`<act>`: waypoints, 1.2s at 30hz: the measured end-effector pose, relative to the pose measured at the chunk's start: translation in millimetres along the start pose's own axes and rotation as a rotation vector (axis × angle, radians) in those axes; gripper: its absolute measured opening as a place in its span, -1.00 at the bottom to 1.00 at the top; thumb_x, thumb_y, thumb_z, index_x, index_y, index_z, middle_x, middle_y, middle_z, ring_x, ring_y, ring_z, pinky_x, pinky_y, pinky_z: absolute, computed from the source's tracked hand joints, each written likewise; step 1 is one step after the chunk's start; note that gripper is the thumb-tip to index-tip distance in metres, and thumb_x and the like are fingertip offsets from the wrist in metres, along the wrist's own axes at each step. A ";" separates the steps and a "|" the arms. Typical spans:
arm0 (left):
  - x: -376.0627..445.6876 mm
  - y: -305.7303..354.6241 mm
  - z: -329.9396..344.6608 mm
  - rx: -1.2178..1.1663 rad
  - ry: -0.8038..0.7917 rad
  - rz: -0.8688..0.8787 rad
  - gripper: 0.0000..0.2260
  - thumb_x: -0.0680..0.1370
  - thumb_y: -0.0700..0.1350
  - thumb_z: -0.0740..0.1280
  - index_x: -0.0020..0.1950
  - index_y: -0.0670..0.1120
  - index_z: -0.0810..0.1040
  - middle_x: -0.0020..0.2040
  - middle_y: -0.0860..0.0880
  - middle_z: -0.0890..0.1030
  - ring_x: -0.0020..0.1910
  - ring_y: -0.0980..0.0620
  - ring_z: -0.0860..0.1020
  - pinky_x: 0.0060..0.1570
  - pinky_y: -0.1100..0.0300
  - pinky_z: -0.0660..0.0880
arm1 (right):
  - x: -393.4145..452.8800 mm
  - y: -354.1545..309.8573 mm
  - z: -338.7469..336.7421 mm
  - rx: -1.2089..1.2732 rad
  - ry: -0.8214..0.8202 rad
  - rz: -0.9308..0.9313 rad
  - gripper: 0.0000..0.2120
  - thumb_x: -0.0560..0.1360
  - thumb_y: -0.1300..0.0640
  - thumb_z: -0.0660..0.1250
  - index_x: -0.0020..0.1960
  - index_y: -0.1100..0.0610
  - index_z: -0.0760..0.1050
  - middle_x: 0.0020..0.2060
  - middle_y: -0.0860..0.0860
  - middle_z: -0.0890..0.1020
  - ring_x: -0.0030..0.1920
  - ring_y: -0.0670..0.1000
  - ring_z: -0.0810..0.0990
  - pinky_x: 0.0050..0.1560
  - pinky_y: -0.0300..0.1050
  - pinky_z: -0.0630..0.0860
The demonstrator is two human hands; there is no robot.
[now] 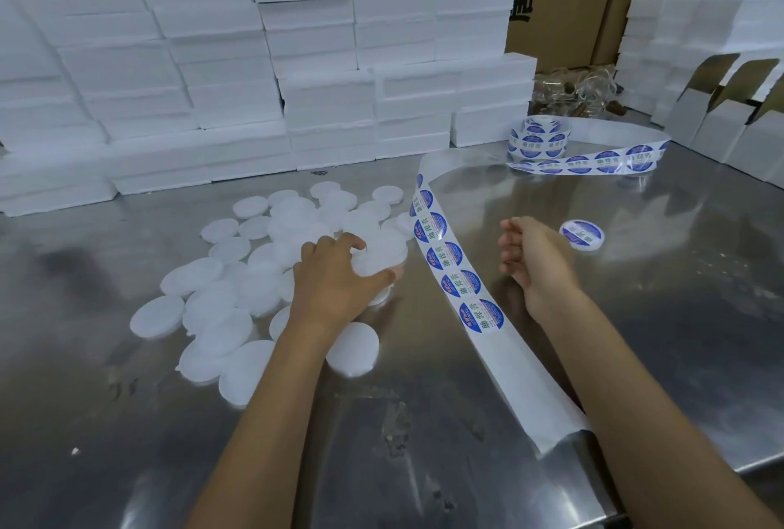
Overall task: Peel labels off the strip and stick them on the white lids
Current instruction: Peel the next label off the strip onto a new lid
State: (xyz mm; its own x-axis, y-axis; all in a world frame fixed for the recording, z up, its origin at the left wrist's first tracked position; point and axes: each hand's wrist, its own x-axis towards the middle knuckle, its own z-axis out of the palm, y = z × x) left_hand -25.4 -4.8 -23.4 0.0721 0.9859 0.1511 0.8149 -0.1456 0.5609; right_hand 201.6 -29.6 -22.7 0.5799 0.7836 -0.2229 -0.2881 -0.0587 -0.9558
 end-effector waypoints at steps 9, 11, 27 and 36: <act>-0.3 5.4 -3.9 -0.319 0.157 -0.010 -0.67 0.57 0.17 0.35 0.19 -0.02 0.58 0.14 -0.01 0.61 0.11 -0.01 0.55 0.09 0.11 0.48 | -24.3 16.4 26.9 -0.437 -0.292 -0.446 -0.95 0.52 0.22 0.34 -0.07 0.14 0.58 -0.19 0.03 0.62 -0.24 -0.11 0.51 -0.26 -0.37 0.45; -1.1 8.6 -7.1 -0.433 0.176 -0.049 -0.73 0.58 0.17 0.33 0.10 0.01 0.61 0.06 0.05 0.65 -0.01 0.08 0.58 -0.06 0.22 0.45 | -27.9 19.4 28.5 -0.486 -0.337 -0.511 -0.92 0.52 0.21 0.35 -0.01 0.09 0.58 -0.11 0.03 0.63 -0.20 -0.12 0.50 -0.21 -0.41 0.43; -9.0 25.7 1.5 -1.092 -0.295 -0.097 -0.77 0.64 -0.06 0.33 0.21 -0.17 0.61 0.09 -0.13 0.72 0.04 -0.07 0.71 -0.06 0.21 0.64 | -34.5 6.3 19.6 -0.432 -0.575 -0.433 -0.84 0.49 0.05 0.46 -0.07 0.16 0.62 -0.13 0.02 0.69 -0.08 0.11 0.63 0.03 -0.08 0.58; -10.6 28.0 -1.5 -1.083 -0.178 -0.140 -0.72 0.70 -0.29 0.09 0.26 -0.11 0.55 0.12 -0.17 0.66 0.02 -0.08 0.70 -0.19 0.12 0.67 | -11.4 -4.5 -17.7 -0.769 -0.824 -0.228 -0.76 0.44 0.32 0.45 0.05 0.06 0.65 0.02 -0.08 0.70 0.04 -0.11 0.66 -0.05 -0.32 0.56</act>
State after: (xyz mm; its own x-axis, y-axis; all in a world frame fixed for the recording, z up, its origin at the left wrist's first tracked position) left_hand -4.2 -19.4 -8.1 0.1709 0.9845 -0.0396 -0.1055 0.0582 0.9927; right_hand 209.7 -49.2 -19.3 -0.1976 0.9743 -0.1077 0.4655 -0.0034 -0.8850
